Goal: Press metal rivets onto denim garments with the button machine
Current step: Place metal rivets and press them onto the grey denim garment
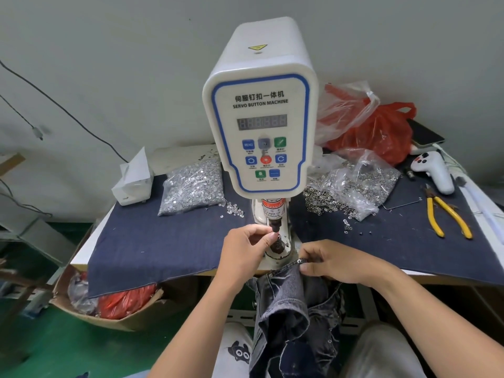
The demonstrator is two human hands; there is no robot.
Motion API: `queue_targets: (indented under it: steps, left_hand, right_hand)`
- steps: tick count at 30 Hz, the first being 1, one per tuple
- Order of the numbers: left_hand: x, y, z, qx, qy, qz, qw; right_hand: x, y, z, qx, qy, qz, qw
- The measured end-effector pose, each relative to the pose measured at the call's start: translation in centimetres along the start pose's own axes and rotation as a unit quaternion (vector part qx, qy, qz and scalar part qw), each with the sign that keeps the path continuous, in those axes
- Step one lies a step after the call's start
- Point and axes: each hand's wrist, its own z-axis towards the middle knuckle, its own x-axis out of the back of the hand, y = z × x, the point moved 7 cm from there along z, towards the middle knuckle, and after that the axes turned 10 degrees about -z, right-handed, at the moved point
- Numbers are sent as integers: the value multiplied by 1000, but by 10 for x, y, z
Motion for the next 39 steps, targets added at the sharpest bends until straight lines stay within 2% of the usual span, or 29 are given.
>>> queue_targets:
  steps: [4,13,18,20,22,23,25,27,28,31,35,36,39]
  left_hand:
    - [2,6,0,4,-10,21,1000]
    - [-3,33,3,-61,-25,207,976]
    - [-4,37,2,-71,-19,230,970]
    - [3,37,-6,-90,21,194,976]
    - [9,32,-19,-105,38,112,987]
    - [7,25,-27,-105,14,88,990]
    - [-4,7,-43,-84,-87,90,989]
    - [-15,-8,-57,-71,-184,124,972]
    - [-18,-12,-61,-69,-209,136,966]
    - [-13,-11,-67,-64,-224,106,967]
    - [-3,4,-69,-63,-211,-7,975]
    - [0,8,-68,-56,-202,-36,977]
    - [3,16,-66,-37,-212,-106,971]
  right_hand:
    - [0,0,-1,-1,-1,-1,1000]
    - [1,-1,-2,-3,-4,0,1000]
    - [1,-1,-2,-2,-4,0,1000]
    - [0,0,-3,0,-5,6,1000]
    - [0,-2,-5,8,-6,20,1000]
    - [0,-3,-6,15,-7,22,1000]
    - [0,-7,-8,33,-12,7,999]
    - [1,-12,-12,43,-20,-4,999]
    - [1,-17,-14,47,-26,-2,999]
    - [-3,-32,-21,80,-51,30,995]
    - [-1,-50,-31,94,-57,129,985]
    - [0,-53,-32,89,-56,117,988]
    - [2,-56,-30,89,-42,-32,995]
